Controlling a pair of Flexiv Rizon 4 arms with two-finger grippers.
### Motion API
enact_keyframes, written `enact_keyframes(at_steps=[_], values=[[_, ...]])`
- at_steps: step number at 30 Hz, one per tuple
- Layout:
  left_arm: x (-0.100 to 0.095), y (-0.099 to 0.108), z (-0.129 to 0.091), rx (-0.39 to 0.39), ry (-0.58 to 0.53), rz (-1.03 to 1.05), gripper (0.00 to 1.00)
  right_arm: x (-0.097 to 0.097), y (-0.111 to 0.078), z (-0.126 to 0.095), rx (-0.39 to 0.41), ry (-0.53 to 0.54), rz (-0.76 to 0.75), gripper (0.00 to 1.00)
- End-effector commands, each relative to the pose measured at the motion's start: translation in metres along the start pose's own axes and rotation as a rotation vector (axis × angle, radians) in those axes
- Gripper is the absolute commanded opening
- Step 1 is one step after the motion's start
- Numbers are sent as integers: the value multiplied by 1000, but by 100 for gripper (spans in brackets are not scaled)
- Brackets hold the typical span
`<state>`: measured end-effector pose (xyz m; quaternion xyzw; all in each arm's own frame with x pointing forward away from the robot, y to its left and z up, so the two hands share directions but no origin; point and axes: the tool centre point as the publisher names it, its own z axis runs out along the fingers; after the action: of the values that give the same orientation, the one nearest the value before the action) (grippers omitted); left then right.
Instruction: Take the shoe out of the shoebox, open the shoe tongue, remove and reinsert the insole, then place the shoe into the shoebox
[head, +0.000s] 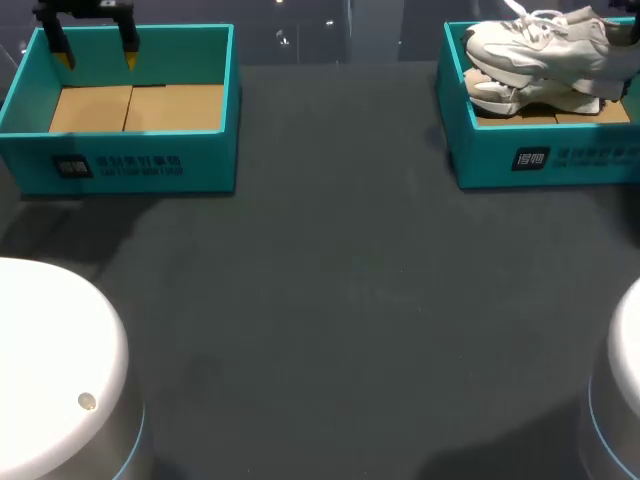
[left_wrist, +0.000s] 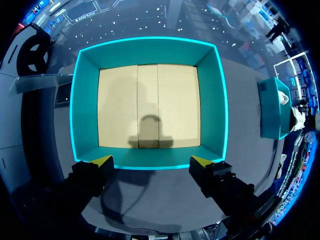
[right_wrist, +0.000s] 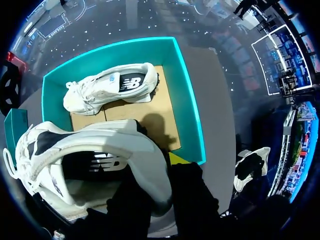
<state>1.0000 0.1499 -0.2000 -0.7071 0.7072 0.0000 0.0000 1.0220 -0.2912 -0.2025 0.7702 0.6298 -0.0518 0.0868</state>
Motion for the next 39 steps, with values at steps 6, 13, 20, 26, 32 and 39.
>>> enact_keyframes(at_steps=[6, 13, 20, 26, 32, 39], values=[[0, 0, 0, 0, 0, 0, 100, 18, -61, -71, -123, -85, -26, 0], [0, 0, 0, 0, 0, 0, 100, 45, -112, -94, -168, -115, -37, 0], [0, 0, 0, 0, 0, 0, 100, 84, -171, -99, -184, -119, -28, 0], [0, 0, 0, 0, 0, 0, 100, 114, -222, -97, -207, -143, -14, 0], [0, 0, 0, 0, 0, 0, 100, 148, -260, -95, -215, -140, -10, 0], [0, 0, 0, 0, 0, 0, 100, 185, -291, -87, -157, -150, -19, 0]])
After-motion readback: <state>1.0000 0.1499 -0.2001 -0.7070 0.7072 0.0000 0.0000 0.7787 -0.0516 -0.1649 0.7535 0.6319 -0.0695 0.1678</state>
